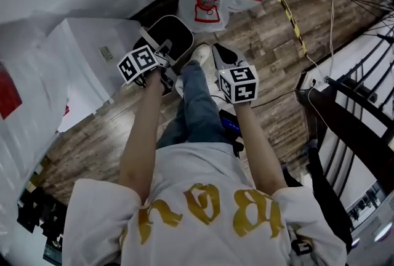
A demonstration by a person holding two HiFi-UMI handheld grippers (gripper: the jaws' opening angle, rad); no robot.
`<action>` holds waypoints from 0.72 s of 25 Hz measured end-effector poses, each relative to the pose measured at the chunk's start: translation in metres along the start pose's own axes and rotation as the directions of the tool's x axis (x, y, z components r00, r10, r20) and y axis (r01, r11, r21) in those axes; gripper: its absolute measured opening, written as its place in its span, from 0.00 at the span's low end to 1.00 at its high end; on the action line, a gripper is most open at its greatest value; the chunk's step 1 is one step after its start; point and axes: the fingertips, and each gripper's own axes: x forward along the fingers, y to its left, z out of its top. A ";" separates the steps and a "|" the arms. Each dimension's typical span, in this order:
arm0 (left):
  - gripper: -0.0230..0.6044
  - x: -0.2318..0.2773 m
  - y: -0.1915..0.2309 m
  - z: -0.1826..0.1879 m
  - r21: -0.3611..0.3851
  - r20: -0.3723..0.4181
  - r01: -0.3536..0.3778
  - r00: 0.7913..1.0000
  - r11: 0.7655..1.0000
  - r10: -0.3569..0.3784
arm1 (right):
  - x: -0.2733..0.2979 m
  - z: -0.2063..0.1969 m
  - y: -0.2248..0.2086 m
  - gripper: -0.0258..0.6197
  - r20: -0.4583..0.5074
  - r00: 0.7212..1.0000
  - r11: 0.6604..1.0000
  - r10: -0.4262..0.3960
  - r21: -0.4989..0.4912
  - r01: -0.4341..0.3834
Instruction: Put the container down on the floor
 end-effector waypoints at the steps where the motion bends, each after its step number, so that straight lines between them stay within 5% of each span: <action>1: 0.08 0.005 0.005 0.000 -0.001 -0.005 -0.011 1.000 1.000 0.011 | 0.006 0.000 -0.001 0.08 -0.014 1.000 1.000 0.013 -0.006 -0.013; 18: 0.06 0.085 0.100 0.012 -0.014 -0.014 -0.173 0.985 0.985 0.173 | 0.116 -0.042 -0.005 0.08 -0.225 0.951 0.950 0.213 -0.179 -0.255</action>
